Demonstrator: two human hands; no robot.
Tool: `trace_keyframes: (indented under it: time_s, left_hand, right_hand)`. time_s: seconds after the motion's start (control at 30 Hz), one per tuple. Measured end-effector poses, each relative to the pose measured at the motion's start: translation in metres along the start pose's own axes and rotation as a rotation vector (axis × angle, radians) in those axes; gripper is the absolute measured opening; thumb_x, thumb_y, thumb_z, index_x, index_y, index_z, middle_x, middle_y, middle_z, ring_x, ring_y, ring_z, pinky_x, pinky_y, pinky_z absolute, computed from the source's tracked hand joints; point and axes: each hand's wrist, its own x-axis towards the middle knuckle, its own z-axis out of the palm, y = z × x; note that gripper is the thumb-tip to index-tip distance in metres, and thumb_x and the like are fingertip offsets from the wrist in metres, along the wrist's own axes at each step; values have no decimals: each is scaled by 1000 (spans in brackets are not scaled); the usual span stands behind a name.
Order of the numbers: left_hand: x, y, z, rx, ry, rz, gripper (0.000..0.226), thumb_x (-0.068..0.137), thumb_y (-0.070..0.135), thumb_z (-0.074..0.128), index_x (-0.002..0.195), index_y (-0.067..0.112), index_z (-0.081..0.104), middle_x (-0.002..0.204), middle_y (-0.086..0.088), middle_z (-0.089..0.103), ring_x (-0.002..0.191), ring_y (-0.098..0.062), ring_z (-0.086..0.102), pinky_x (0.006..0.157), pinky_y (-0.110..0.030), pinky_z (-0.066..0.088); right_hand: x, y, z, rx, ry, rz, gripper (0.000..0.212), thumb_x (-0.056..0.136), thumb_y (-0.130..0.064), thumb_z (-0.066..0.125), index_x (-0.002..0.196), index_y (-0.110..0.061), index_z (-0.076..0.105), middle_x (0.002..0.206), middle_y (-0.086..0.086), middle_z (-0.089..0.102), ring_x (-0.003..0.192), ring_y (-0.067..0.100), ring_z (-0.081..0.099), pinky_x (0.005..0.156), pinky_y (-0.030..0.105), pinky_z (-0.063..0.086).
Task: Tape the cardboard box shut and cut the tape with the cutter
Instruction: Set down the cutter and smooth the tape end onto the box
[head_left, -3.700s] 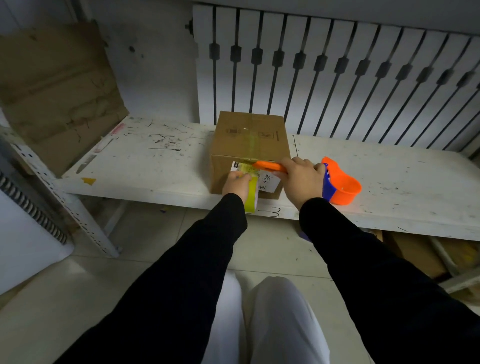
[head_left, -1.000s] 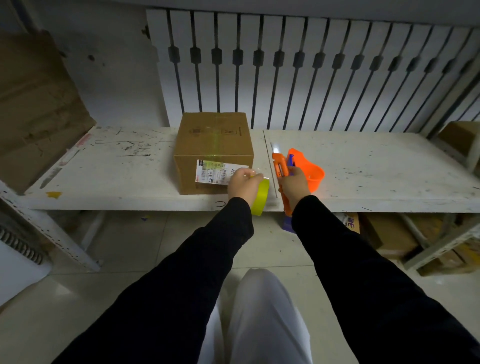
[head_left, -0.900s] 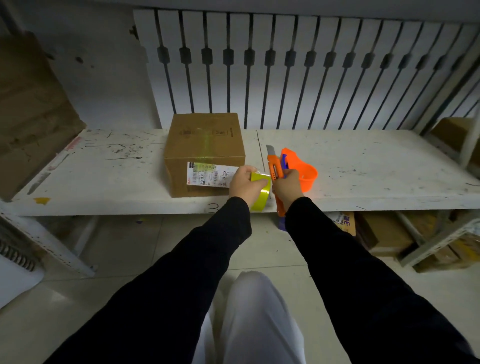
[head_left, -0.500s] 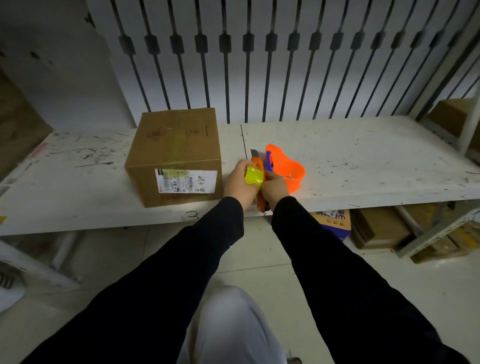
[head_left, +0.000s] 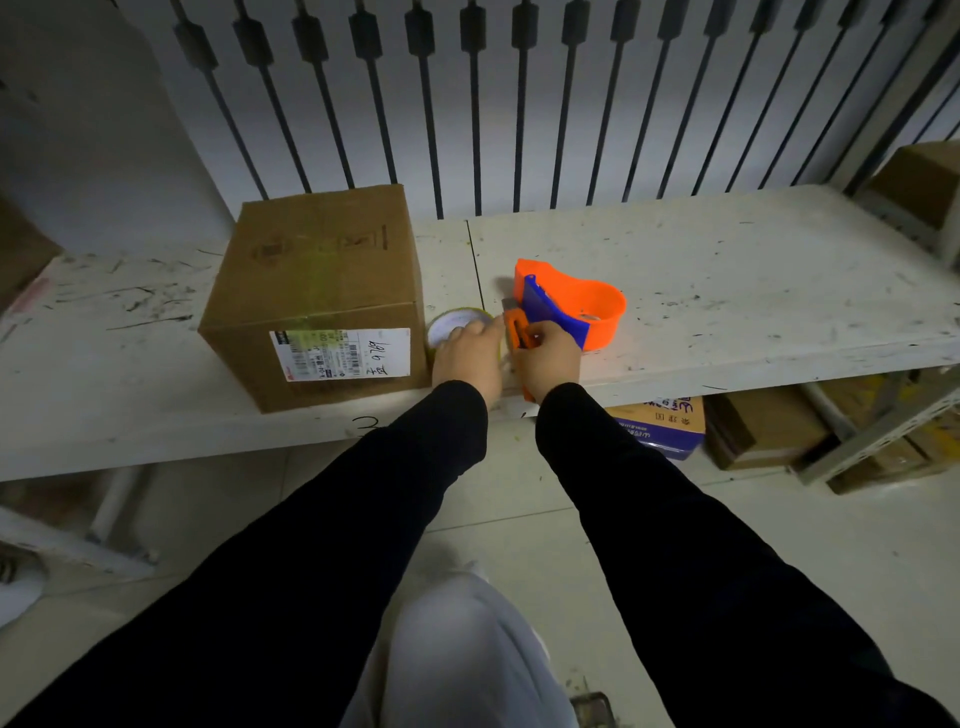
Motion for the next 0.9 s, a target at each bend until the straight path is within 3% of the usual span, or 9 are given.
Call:
trace_keyframes:
  time_s: [0.17,0.3,0.43,0.53,0.63,0.9]
  left_hand:
    - [0,1,6,237,-25,4,65,90,5,43,149,13,17,141,-11,44,128,-29,41,104,-39,33]
    - [-5,1,6,211,-37,-33,69,92,7,41,150,9,4,143,-11,42,130,-28,39,105,-38,31]
    - [-15,5,1,83,11,-7,77,89,1,44,149,2,-6,150,-16,27,138,-29,26,115,-38,25]
    - [-24,9,-14,-35,95,66,78,88,-4,46,150,5,-1,153,-13,23,141,-26,22,117,-36,22]
    - [-32,6,-34,-93,194,148,67,91,-2,40,150,9,11,152,-9,26,141,-22,21,115,-33,23]
    - [-56,-27,-75,-198,311,134,53,93,-1,36,144,11,30,149,-7,32,140,-20,24,114,-33,27]
  right_hand:
    - [-1,1,3,-82,29,0,20,89,-9,49,96,-2,66,98,18,69,94,33,61,75,31,44]
    - [-6,-2,0,-54,31,-10,21,87,-4,47,94,2,66,96,20,69,93,36,61,79,36,47]
    - [-15,-8,-6,0,32,-36,21,90,-10,49,96,0,66,97,18,70,94,32,62,82,36,48]
    - [-23,-19,-7,25,43,-41,20,88,-10,50,96,-6,68,96,14,71,93,30,64,81,34,50]
    - [-35,-38,-8,47,43,-69,30,89,-5,50,115,-7,63,114,12,68,105,26,62,90,33,49]
    - [-73,-91,9,1,12,-249,38,89,3,45,124,-5,56,130,13,59,122,25,54,101,28,41]
